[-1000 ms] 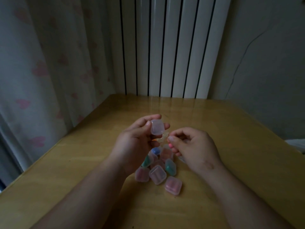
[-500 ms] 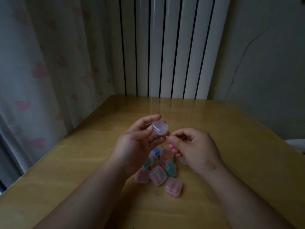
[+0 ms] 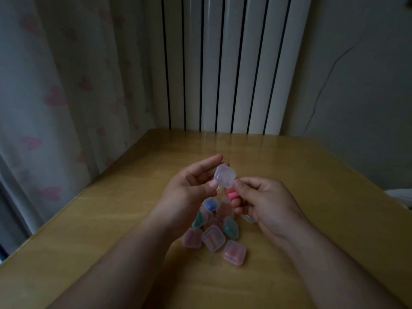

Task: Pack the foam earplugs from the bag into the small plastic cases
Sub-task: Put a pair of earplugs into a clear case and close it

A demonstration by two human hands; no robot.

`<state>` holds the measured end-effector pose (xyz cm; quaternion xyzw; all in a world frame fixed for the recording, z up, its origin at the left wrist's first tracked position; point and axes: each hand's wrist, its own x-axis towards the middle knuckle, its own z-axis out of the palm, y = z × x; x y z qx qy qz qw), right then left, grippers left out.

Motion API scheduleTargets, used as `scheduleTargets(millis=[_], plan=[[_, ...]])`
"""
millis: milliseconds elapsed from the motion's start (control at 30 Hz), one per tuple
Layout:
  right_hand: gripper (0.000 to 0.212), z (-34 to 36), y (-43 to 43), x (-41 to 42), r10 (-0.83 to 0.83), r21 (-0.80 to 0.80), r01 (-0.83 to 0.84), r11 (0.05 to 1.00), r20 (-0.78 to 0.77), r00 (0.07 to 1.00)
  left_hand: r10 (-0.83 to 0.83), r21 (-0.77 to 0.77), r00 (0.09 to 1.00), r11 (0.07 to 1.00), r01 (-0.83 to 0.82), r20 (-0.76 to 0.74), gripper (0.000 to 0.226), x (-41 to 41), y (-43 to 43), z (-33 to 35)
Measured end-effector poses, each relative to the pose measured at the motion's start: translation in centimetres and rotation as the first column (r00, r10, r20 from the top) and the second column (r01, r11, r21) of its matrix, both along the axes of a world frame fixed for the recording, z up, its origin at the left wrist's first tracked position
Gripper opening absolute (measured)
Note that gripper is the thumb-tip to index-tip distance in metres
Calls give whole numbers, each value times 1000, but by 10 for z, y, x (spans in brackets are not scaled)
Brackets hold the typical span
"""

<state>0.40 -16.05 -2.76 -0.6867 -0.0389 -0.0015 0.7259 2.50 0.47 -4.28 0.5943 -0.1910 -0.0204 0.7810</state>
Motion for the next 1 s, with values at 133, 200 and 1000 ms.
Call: scheduleTargets(millis=[133,200,1000], plan=[[18,-1,0,-1,-7,-8,7,1000,4,1000,1,-21,1000,1000,-1,11,46,-1,-1,1],[16,-1,1,-1,-29,-28,29,999,25,999,29,-19,1000,999,-29,10,41,-1,-2,1],[19,-7,2,3,4,-213,2,977,26,1000,281,359,916,855,-374,285,38,-11,-5,10]])
